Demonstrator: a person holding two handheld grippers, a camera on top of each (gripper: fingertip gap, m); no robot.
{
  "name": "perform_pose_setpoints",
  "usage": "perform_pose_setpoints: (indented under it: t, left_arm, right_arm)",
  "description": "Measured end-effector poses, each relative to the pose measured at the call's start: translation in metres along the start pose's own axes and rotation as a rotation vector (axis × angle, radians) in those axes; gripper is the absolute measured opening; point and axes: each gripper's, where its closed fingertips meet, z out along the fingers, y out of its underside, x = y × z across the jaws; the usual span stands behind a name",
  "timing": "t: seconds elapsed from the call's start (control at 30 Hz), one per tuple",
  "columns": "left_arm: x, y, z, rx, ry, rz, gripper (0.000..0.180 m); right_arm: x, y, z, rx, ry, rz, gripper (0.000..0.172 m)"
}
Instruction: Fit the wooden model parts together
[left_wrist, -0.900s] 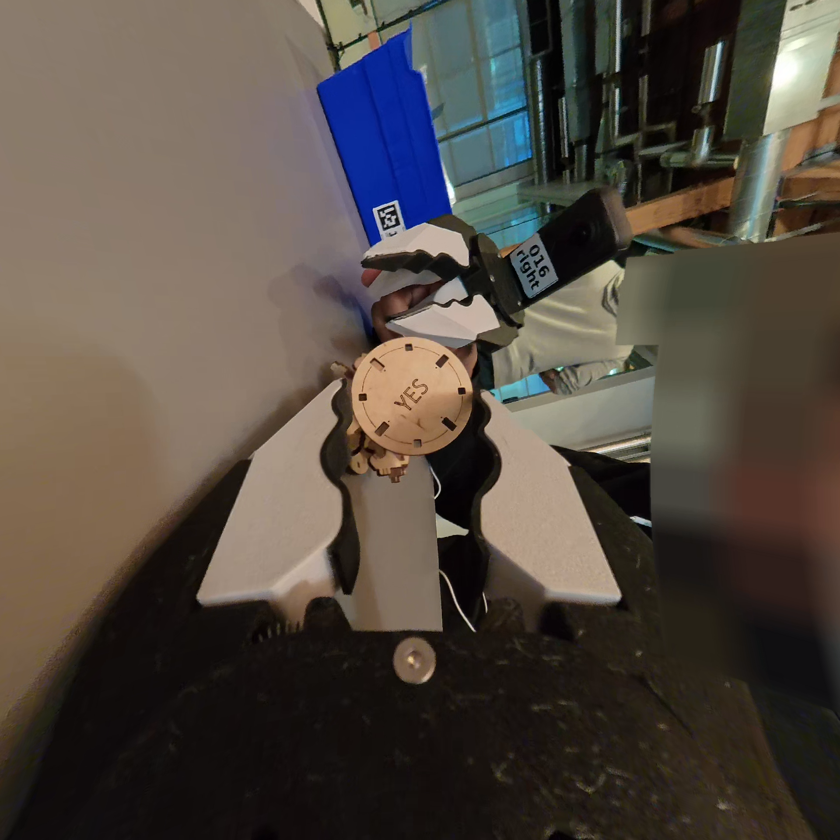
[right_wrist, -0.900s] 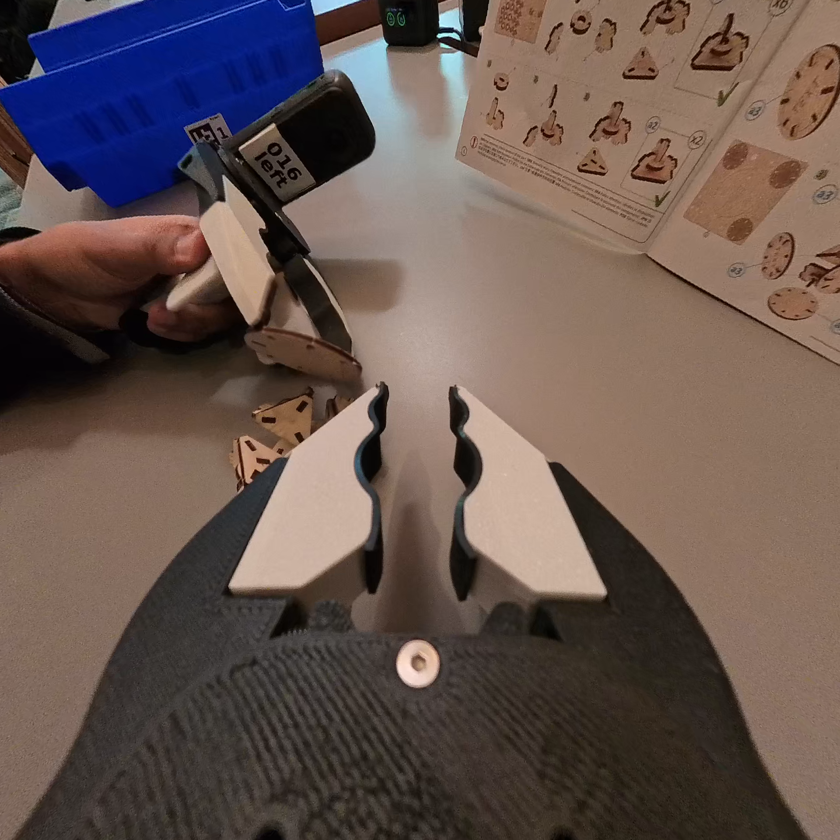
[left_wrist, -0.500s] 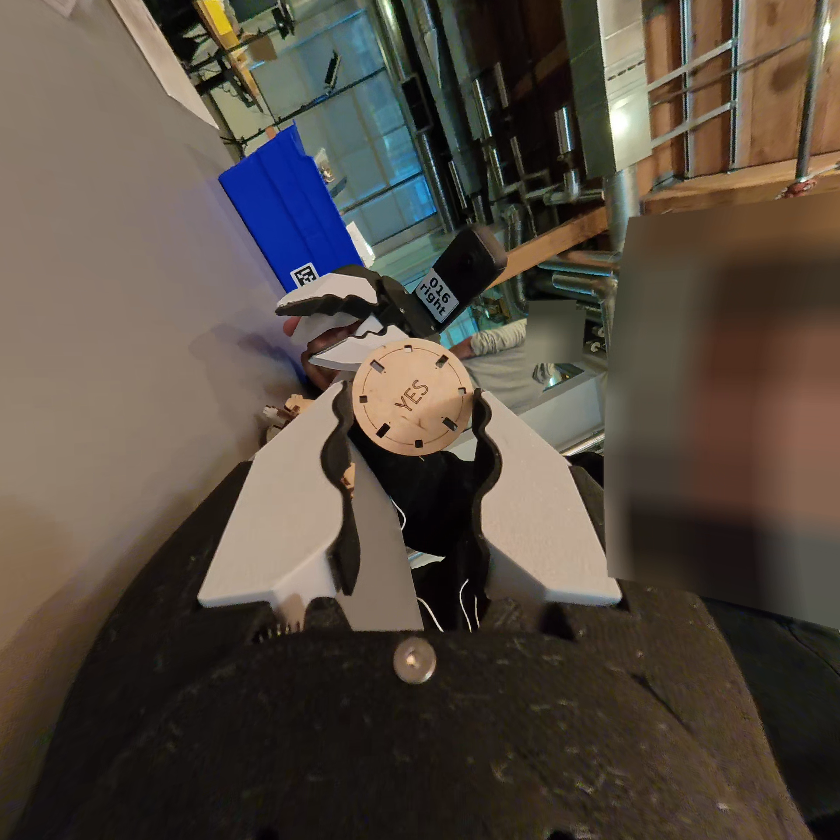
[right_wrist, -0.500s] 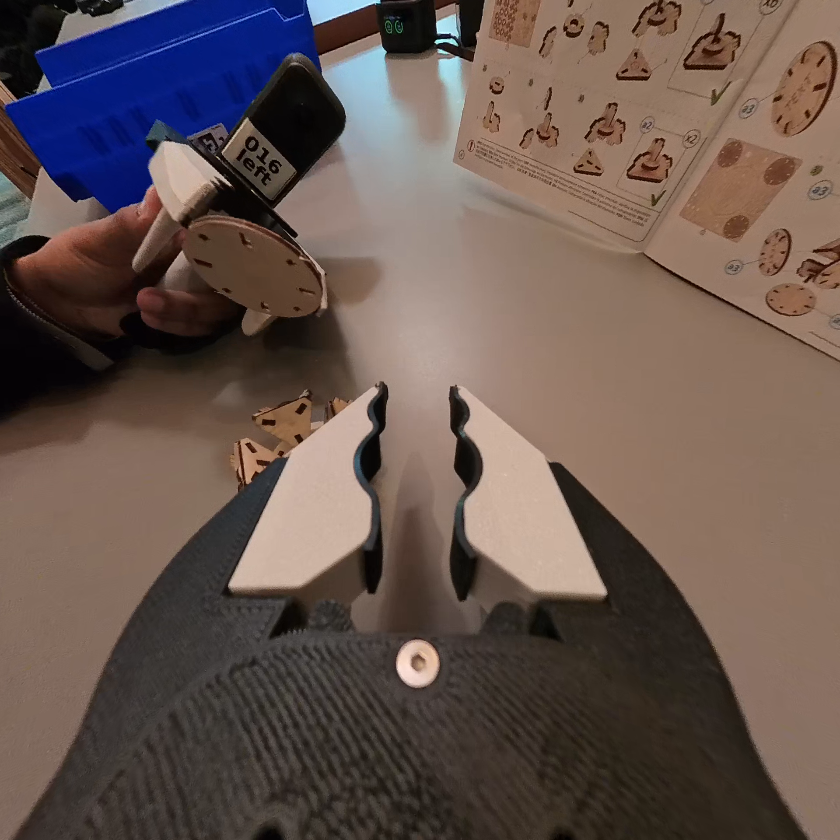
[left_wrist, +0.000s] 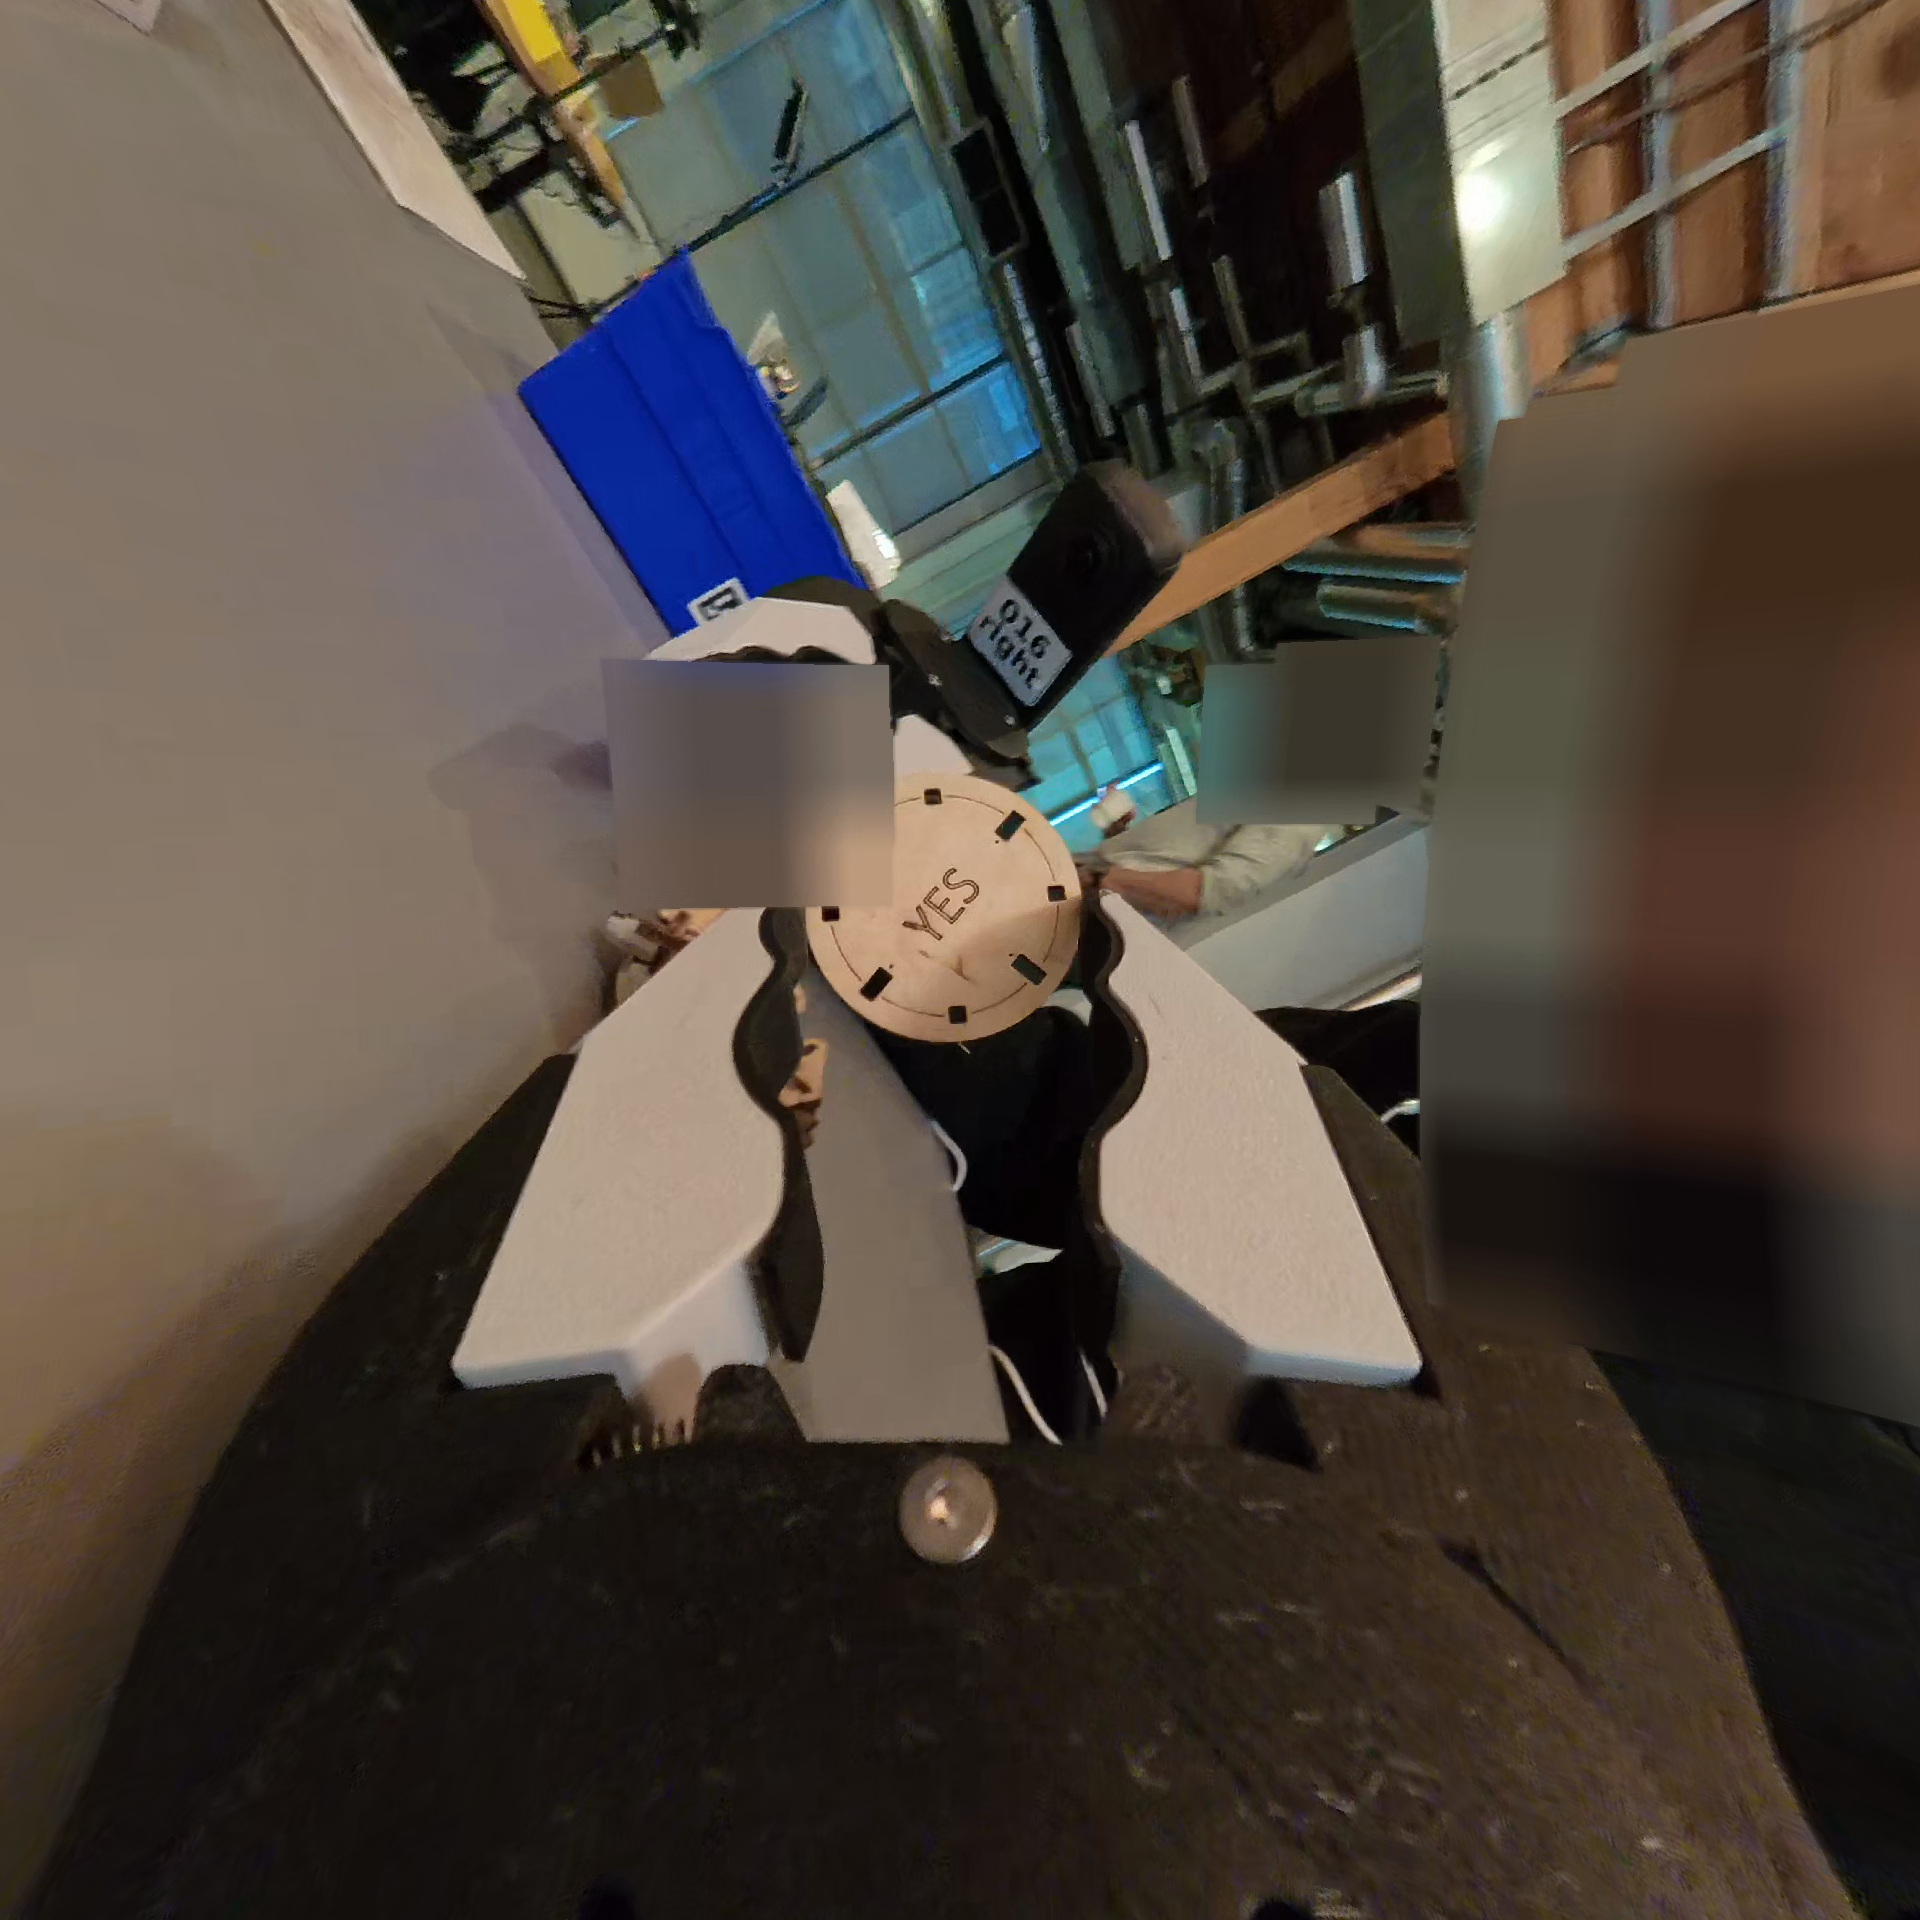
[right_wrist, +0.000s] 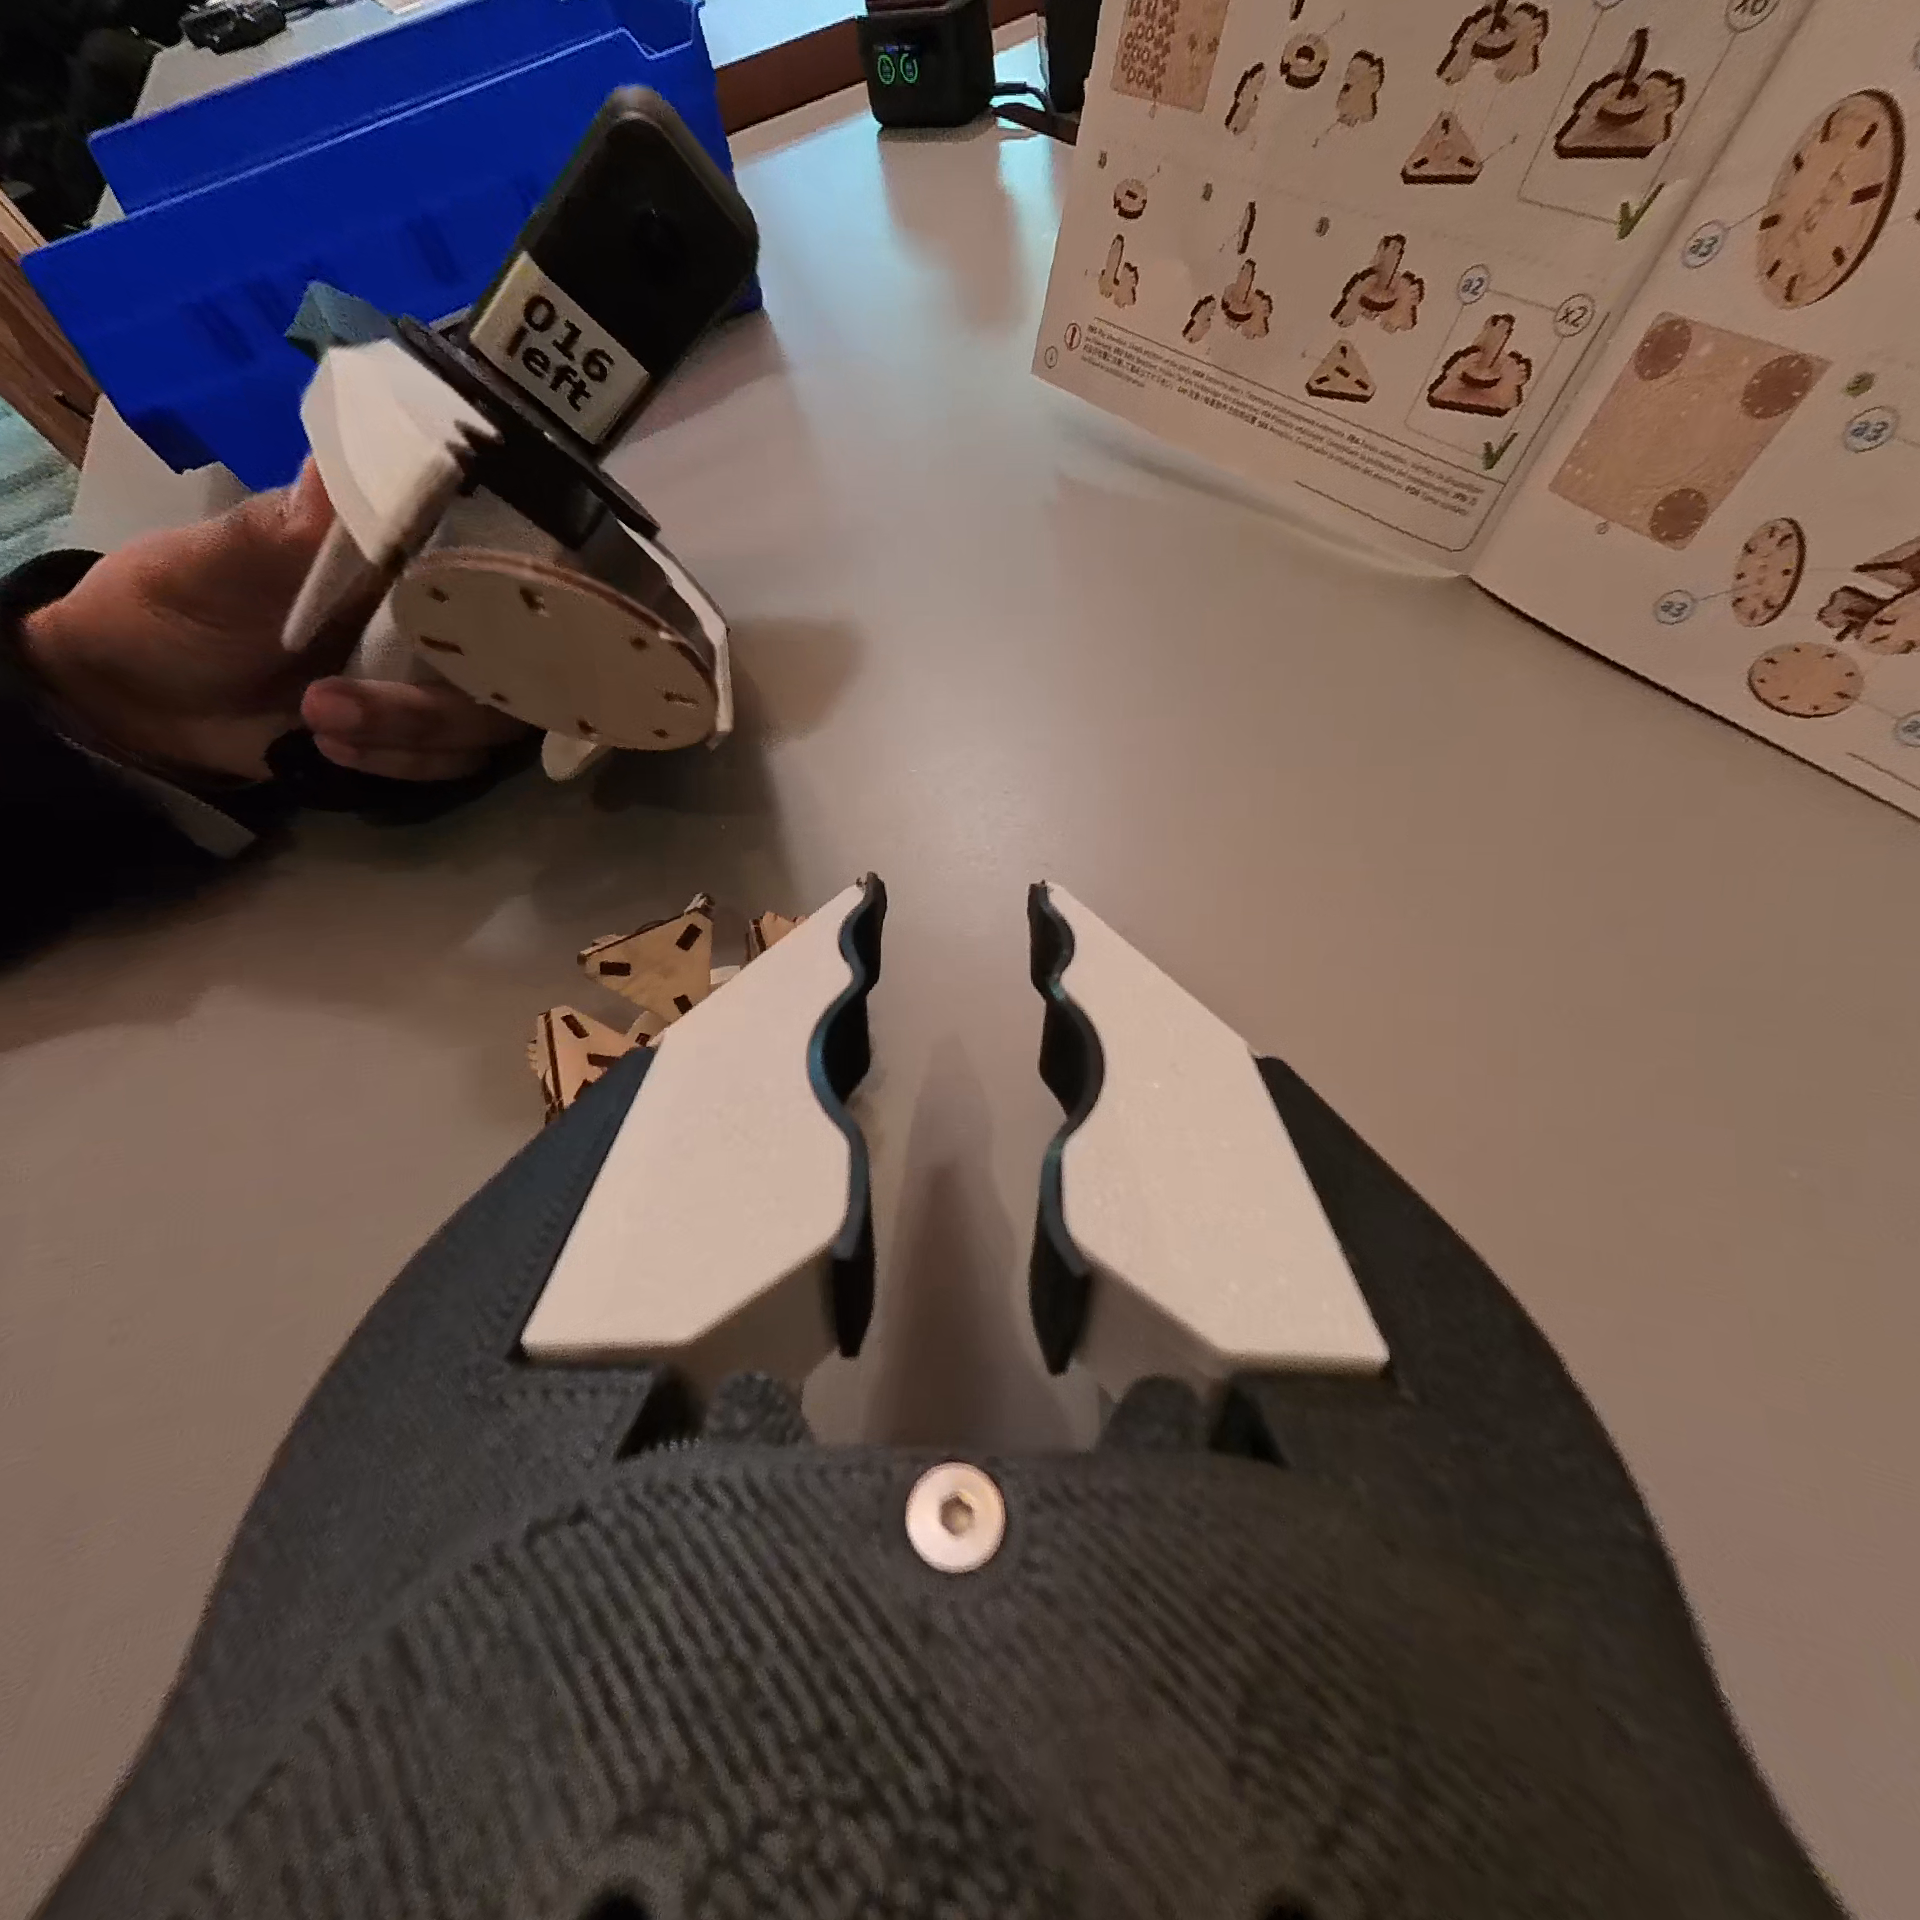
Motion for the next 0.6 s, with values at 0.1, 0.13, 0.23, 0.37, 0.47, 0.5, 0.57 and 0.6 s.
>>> perform_pose_setpoints:
  t: [0.1,0.13,0.23,0.37,0.47,0.5,0.57,0.6]
  left_arm:
    - [-0.008,0.003,0.000,-0.035,-0.108,0.075,0.049]
    - [-0.010,0.003,0.000,-0.041,-0.141,0.106,0.049]
    - [-0.009,-0.001,-0.004,-0.037,-0.203,0.188,0.049]
    - [-0.001,-0.007,-0.007,-0.009,-0.215,0.252,0.049]
    - [0.003,-0.009,-0.007,0.001,-0.202,0.275,0.049]
    - [0.003,-0.009,-0.007,0.000,-0.203,0.276,0.049]
    - [0.003,-0.009,-0.007,0.000,-0.200,0.270,0.049]
    - [0.003,-0.009,-0.007,0.001,-0.194,0.266,0.049]
  right_arm:
    - [0.000,0.000,0.000,-0.002,0.000,-0.001,0.027]
    - [0.000,0.000,0.000,-0.003,0.001,-0.004,0.027]
    - [-0.001,0.002,0.001,-0.011,0.005,-0.016,0.027]
    - [-0.001,0.001,0.001,-0.010,0.008,-0.019,0.027]
    - [-0.001,0.001,0.001,-0.009,0.006,-0.015,0.027]
    - [-0.001,0.002,0.001,-0.012,0.006,-0.016,0.027]
    - [-0.001,0.002,0.002,-0.014,0.008,-0.018,0.027]
    - [-0.001,0.002,0.002,-0.015,0.008,-0.017,0.027]
